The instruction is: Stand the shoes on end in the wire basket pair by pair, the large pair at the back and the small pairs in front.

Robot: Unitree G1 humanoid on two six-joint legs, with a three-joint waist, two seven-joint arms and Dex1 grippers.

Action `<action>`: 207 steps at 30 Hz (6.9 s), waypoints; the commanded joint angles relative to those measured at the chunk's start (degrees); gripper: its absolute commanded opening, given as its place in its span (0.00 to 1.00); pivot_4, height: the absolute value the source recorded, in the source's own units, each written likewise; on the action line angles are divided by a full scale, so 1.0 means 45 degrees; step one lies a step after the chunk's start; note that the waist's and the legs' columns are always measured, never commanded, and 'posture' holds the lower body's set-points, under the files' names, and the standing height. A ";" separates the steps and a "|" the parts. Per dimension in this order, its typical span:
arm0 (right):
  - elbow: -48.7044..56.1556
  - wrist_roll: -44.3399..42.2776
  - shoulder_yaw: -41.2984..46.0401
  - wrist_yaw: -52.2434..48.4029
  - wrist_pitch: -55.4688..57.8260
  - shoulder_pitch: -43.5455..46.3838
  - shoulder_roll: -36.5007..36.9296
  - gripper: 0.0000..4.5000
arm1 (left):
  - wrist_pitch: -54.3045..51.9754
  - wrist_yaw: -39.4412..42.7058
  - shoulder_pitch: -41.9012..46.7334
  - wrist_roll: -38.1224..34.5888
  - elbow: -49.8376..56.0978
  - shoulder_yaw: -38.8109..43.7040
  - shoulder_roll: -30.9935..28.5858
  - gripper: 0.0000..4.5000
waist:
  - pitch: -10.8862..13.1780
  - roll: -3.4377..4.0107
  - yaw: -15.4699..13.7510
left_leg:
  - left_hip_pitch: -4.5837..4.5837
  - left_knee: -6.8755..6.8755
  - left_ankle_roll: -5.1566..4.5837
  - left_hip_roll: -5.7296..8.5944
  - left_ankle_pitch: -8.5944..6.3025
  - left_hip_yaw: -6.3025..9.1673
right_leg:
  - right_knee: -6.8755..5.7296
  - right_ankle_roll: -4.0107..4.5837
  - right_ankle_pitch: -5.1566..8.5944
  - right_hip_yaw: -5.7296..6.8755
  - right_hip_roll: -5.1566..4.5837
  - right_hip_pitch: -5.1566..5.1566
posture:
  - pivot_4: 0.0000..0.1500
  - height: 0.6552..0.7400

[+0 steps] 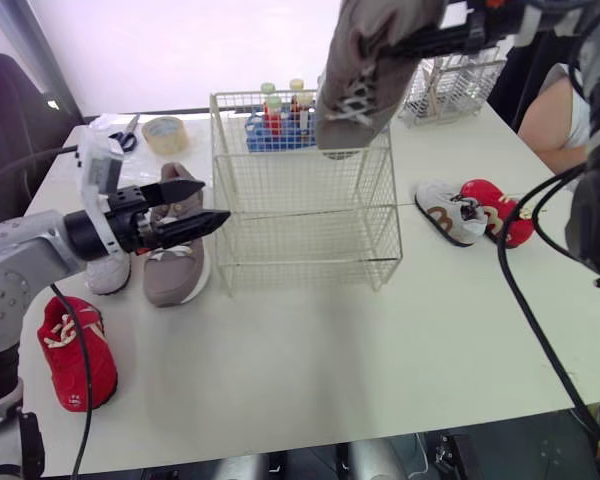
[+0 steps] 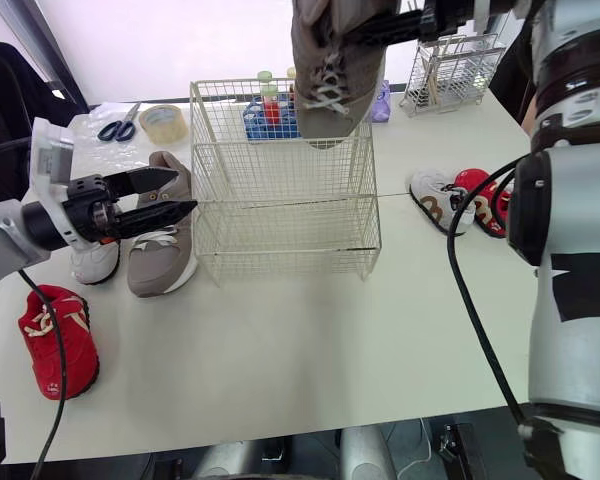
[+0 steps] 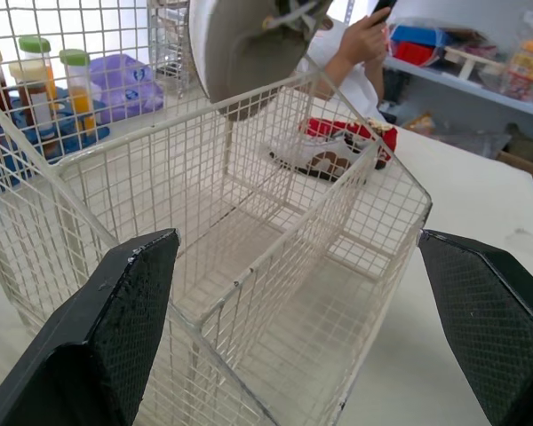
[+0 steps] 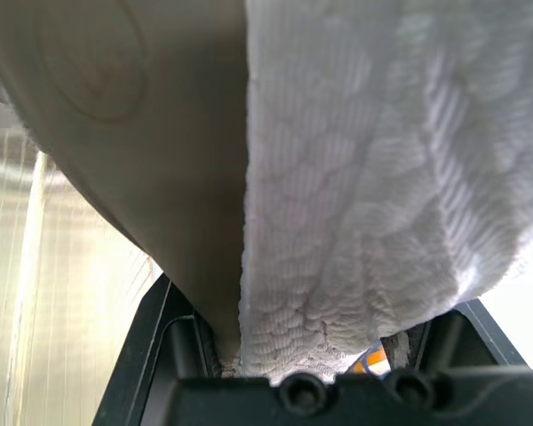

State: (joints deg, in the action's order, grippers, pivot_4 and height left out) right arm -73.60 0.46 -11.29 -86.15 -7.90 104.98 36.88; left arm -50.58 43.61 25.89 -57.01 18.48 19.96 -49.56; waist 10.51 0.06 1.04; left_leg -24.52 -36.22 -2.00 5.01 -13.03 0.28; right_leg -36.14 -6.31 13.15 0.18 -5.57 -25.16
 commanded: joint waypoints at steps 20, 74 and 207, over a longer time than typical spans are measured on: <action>-0.0416 0.2551 -0.0030 -0.0068 -0.0538 -0.0486 -0.0556 0.99 | 0.0116 -0.1115 -0.0541 -0.0730 0.1458 0.1026 -0.0093 1.00 | -0.0001 -0.0002 0.0057 | 0.0007 0.0007 0.0012 0.0007 0.0010 0.0011 | -0.0016 0.0000 0.0000 0.0002 0.0004 -0.0005 | 1.00 1.00; 2.1893 -1.1141 0.3721 0.6183 1.2737 -1.1482 0.1079 0.99 | 0.7123 0.0132 1.0336 1.1620 -2.0375 -0.4118 0.1835 1.00 | -0.0041 -0.0102 -0.0405 | -0.0107 -0.0268 -0.0206 0.0014 -0.0072 0.0017 | -0.0187 0.0012 -0.0008 0.0032 -0.0022 -0.0048 | 1.00 1.00; 2.2856 -1.0960 0.3981 0.7665 1.3028 -1.2508 0.4185 1.00 | 1.5670 -0.5986 0.5593 1.1477 -1.1913 -0.2676 0.9126 0.97 | -0.0283 -0.0032 -0.0347 | 0.0126 -0.0405 -0.0312 -0.0005 -0.0188 0.0010 | 0.0063 -0.0113 -0.0077 0.0041 -0.0030 0.0367 | 1.00 1.00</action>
State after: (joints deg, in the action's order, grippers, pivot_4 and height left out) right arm 29.83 -49.78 5.18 -50.93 52.02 47.59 54.46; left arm 25.33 16.46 53.44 -4.38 -38.63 7.36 -6.37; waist 9.24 -0.09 -0.52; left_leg -24.01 -38.03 -3.40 4.99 -13.88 0.32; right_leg -35.86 -6.82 12.80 0.33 -5.70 -23.58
